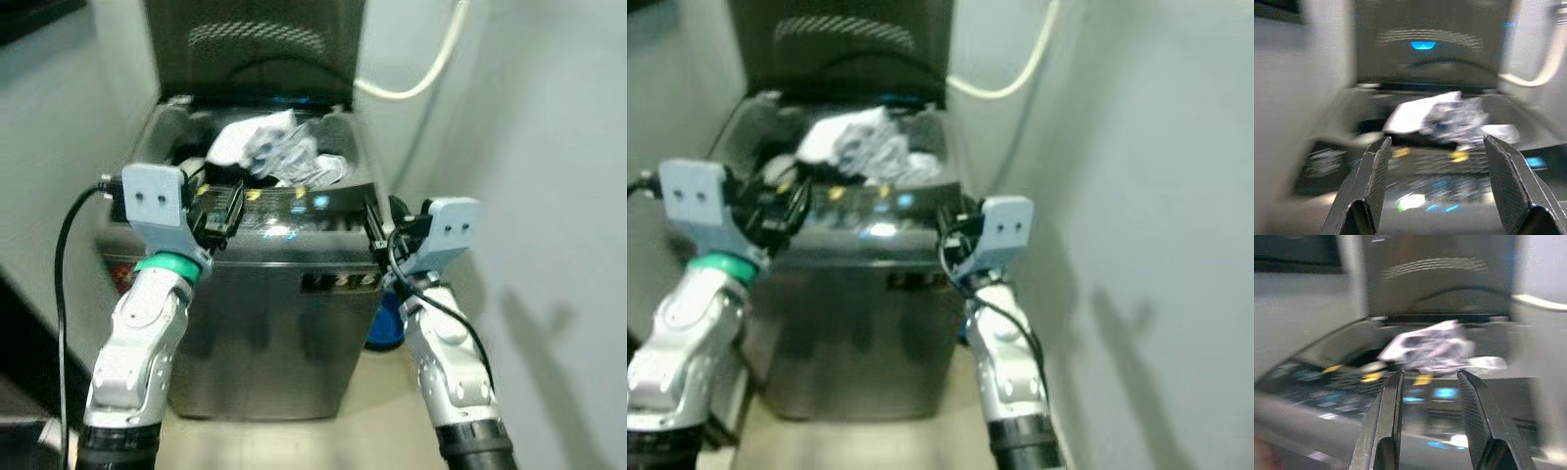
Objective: Clothes washing
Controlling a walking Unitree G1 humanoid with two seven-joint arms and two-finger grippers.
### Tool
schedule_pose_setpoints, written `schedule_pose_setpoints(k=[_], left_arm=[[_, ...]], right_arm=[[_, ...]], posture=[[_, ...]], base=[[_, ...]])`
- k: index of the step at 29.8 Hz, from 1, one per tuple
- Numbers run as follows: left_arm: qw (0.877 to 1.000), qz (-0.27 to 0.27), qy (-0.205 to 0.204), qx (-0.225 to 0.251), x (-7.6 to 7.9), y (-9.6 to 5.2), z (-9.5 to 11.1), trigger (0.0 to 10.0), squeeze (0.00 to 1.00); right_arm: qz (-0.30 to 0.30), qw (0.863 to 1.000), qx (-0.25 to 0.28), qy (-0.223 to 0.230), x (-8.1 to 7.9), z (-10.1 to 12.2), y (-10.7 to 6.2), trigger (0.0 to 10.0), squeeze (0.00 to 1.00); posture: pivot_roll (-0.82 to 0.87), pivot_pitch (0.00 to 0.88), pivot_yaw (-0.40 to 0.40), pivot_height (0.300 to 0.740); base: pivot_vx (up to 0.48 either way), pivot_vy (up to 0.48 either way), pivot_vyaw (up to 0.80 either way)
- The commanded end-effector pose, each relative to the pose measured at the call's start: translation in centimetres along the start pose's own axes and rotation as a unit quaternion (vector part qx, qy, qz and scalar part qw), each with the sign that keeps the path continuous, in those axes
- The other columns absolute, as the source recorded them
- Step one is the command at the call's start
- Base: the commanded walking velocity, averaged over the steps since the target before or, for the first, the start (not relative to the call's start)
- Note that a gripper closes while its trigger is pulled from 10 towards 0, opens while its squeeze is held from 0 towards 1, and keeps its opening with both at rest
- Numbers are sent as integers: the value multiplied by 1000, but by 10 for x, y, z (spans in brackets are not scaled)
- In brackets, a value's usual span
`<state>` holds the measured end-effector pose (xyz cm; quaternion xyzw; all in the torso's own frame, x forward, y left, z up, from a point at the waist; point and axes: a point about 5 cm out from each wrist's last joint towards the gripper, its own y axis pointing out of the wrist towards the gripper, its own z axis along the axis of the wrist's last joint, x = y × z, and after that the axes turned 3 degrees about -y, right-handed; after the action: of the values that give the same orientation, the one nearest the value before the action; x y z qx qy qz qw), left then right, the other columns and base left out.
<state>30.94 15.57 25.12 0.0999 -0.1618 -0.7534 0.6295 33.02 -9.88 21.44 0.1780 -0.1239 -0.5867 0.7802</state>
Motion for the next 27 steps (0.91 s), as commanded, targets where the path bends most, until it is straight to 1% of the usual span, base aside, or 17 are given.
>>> schedule_pose_setpoints(k=[1,3,5,7,8,9,13,14,15,17,18,20,21,22,24,25,27], left_arm=[[1000,0,8,-22,1,-3,-10,10000,0],[999,0,13,-37,2,-4,-15,10000,0],[997,-20,12,-68,9,-9,-28,10000,0],[997,-28,12,-77,12,-10,-32,10000,0],[994,-45,12,-102,19,-16,-44,10000,0],[992,-51,15,-112,21,-19,-49,10000,0],[989,-61,22,-136,25,-24,-61,10000,0],[985,-65,25,-159,26,-30,-71,10000,0],[985,-65,25,-159,26,-30,-71,10000,0],[977,-72,39,-198,27,-40,-91,10000,0],[977,-72,39,-198,27,-40,-91,10000,0],[968,-72,62,-233,24,-50,-107,10000,0],[962,-70,68,-253,22,-55,-116,10000,0],[962,-70,68,-253,22,-55,-116,10000,0],[953,-65,80,-284,19,-66,-132,10000,0],[953,-65,80,-284,19,-66,-132,10000,0],[949,-62,83,-298,16,-72,-139,10000,0]], right_arm=[[4,1000,-18,-11,0,-8,-4,10000,0],[9,1000,-23,-18,-1,-11,-5,10000,0],[24,998,-38,-35,-5,-20,-9,10000,0],[29,998,-43,-42,-6,-23,-11,10000,0],[38,996,-63,-51,-7,-34,-17,10000,0],[40,995,-74,-52,-7,-39,-20,10000,0],[42,993,-92,-54,-6,-49,-25,10000,0],[40,992,-108,-51,-5,-57,-30,10000,0],[40,992,-108,-51,-5,-57,-30,10000,0],[38,988,-142,-51,-3,-73,-42,10000,0],[38,988,-142,-51,-3,-73,-42,10000,0],[34,982,-179,-49,0,-90,-55,10000,0],[32,976,-209,-52,2,-103,-66,10000,0],[32,976,-209,-52,2,-103,-66,10000,0],[21,959,-279,-51,8,-131,-96,10000,0],[21,959,-279,-51,8,-131,-96,10000,0],[14,945,-321,-53,13,-146,-116,10000,0]], posture=[[32,35,14,740],[32,35,14,740],[30,29,13,740],[30,29,13,740],[30,29,13,740],[30,29,13,740],[27,19,13,740],[27,19,13,740],[27,19,13,740],[23,19,16,740],[23,19,16,740],[23,19,16,740],[22,19,16,740],[22,19,16,740],[22,20,17,740],[22,20,17,740],[19,19,19,740]], base=[[0,0,788],[0,0,781],[0,0,784],[0,0,788],[0,0,788],[0,0,788],[0,0,788],[0,0,781],[0,0,781],[0,0,781],[0,0,781],[0,0,784],[0,0,781],[0,0,781],[0,0,781],[0,0,781],[0,0,781]])
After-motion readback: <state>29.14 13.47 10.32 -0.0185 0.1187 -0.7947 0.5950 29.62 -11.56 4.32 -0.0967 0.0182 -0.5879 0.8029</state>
